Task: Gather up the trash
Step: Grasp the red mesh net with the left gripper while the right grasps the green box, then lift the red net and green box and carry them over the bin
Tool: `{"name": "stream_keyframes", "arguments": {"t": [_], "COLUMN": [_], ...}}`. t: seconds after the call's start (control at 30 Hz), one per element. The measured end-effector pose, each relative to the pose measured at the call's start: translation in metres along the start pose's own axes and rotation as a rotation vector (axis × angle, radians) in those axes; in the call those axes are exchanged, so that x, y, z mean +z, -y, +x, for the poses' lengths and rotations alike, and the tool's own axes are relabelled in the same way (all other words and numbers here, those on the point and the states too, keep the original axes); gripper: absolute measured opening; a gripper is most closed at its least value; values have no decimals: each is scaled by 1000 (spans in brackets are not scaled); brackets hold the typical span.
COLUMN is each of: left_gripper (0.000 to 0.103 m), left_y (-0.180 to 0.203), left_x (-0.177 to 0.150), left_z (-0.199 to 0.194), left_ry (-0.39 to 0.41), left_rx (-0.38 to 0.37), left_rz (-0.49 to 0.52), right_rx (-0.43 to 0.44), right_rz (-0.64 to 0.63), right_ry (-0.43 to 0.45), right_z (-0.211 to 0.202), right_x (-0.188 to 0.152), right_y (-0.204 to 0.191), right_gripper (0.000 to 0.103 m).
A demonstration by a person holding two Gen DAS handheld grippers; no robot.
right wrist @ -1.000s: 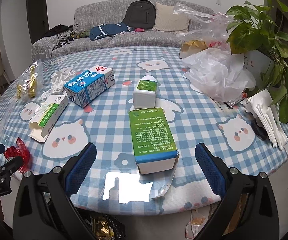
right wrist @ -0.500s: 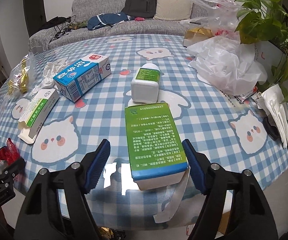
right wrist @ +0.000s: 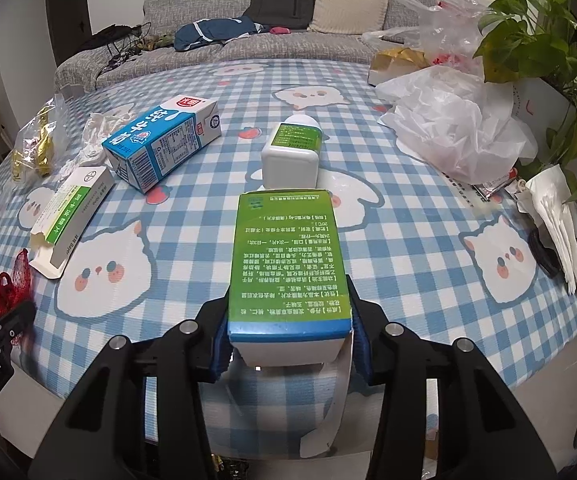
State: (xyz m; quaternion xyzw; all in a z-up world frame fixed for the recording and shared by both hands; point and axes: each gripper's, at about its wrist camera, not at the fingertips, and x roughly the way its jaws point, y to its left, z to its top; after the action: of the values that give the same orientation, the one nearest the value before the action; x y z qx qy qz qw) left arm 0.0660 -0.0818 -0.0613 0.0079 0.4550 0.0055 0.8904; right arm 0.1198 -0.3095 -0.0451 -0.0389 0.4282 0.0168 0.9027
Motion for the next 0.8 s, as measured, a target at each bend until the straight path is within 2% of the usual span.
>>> {"name": "stream_keyframes", "arguments": {"t": [0.2,0.8], "left_gripper": [28,27], "left_y": [-2,3], "left_x": [-3,-22], "left_z": [-2,-28], "left_ry": [5,18], "left_rx": [-5,-53], "left_rz": [-5,-4], "right_rx": [-10,6], "right_rz": [-9,-9], "right_ry": [11,51], "right_z": [-5,-40], "right_x": [-1,-18], "right_y": [-3,-6], "right_gripper": [45,45]}}
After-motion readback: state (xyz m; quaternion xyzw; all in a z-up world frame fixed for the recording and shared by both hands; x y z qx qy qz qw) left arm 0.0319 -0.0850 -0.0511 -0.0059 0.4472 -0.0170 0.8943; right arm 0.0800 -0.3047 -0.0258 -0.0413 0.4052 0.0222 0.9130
